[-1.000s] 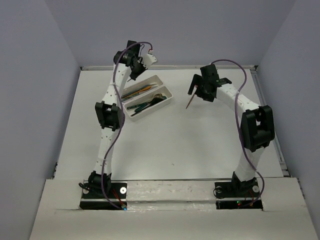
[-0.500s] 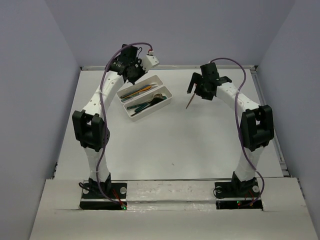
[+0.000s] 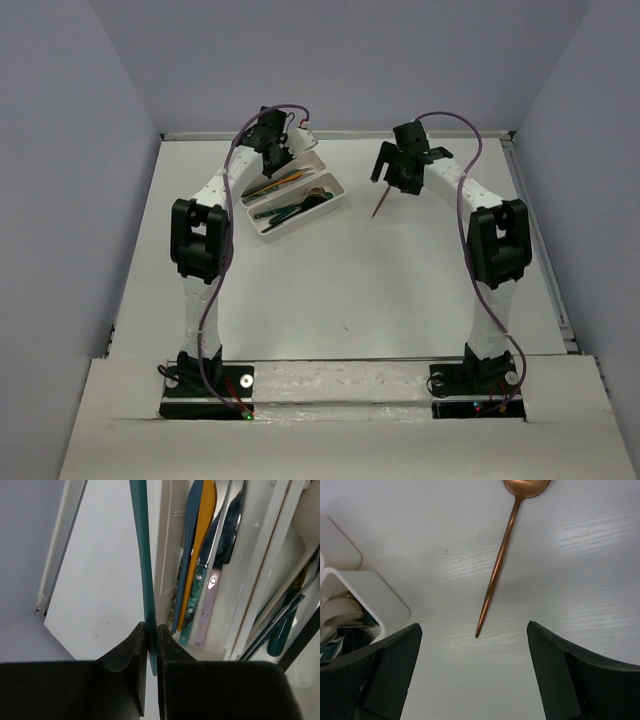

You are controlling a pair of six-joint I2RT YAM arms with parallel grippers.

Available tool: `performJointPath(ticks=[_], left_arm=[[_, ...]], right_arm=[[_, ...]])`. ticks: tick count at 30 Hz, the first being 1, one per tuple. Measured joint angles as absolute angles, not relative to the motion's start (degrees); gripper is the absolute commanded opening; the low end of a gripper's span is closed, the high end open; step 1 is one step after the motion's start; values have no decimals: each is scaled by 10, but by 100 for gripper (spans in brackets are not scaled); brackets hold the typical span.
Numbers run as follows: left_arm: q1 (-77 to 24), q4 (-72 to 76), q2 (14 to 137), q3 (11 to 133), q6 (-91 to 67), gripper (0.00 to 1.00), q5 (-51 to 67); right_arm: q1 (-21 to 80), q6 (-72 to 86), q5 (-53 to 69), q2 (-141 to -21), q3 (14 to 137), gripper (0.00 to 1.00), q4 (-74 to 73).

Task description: Sort the eating utensils into containers

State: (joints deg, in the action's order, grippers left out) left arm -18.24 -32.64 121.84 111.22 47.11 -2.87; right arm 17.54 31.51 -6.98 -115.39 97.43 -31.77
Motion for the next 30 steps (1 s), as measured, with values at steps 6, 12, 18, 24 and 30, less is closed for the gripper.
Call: performJointPath(ticks=[6,12,18,24,30], left_arm=[[-179,-305,1256,1118,477,0,-51],[-179,-285,1267,1096,493,0,-74],[-180,-258,1267,1072,503,0,-83],[-191,-248,1267,1009,524,0,-94],[-195,-238,1267,1007,527,32,-102]], right_arm=[[172,328,-114,-1250,1059,87,-350],[167,329,-143,-1347,1144,86,-392],[166,333,-160,-1385,1206,85,-425],[166,335,-168,-1400,1233,81,-448],[166,328,-185,-1413,1255,43,-472]])
